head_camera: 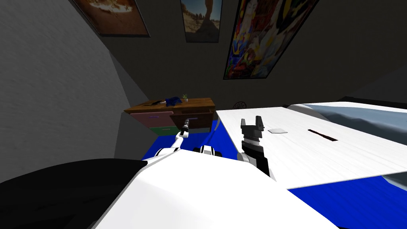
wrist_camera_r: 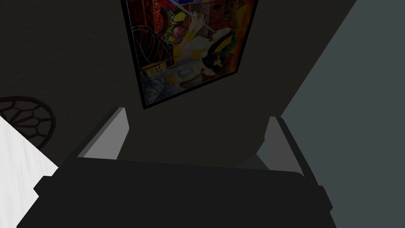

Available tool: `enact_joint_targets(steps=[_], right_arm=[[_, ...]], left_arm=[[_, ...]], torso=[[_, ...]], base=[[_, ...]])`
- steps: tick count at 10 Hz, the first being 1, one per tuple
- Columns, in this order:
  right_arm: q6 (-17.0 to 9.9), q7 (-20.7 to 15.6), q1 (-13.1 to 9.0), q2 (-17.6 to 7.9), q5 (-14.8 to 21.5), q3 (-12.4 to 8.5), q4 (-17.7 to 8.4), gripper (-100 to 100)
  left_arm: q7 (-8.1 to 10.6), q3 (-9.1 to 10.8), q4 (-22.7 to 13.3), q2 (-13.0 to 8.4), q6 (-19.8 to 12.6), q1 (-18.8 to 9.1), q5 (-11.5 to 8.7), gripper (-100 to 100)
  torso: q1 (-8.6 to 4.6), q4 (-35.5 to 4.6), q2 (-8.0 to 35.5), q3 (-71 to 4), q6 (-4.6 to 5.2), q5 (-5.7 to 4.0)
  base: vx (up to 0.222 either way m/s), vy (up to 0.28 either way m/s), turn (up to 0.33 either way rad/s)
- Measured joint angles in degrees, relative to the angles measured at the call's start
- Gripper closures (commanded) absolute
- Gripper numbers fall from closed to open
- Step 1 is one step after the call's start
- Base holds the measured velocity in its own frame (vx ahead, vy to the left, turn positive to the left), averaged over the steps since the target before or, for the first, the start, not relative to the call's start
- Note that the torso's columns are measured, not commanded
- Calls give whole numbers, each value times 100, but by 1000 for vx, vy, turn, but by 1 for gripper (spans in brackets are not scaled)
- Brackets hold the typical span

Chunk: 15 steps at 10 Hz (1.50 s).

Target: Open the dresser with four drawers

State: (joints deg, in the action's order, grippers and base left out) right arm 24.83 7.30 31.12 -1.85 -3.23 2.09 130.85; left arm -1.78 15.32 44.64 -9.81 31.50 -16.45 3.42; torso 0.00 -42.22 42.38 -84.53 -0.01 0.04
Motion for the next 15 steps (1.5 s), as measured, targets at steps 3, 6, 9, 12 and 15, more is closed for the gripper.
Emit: enact_joint_targets(steps=[3,6,9,12,15], right_arm=[[0,0,-1,0,0,0,0,0],[0,0,2,-1,0,0,0,0],[0,0,1,0,0,0,0,0],[0,0,1,0,0,0,0,0],[0,0,2,-1,0,0,0,0]], left_arm=[[11,-32,-74,2,15,-29,13,-100],[65,-52,42,-84,-328,-213,5,-100],[113,-52,-40,-218,-528,-517,-12,-100],[112,-48,51,-244,-791,-637,-14,0],[113,-50,43,-239,-799,-626,-14,0]], torso=[[7,3,-17,-8,-1,2],[2,-7,-39,-21,3,-9],[-3,-10,2,3,1,-5],[-6,-16,-2,2,0,-10],[-3,-10,-8,-3,1,-6]], base=[[-179,-38,15],[-41,-10,4],[-41,-12,4],[-33,-8,2],[0,0,0]])
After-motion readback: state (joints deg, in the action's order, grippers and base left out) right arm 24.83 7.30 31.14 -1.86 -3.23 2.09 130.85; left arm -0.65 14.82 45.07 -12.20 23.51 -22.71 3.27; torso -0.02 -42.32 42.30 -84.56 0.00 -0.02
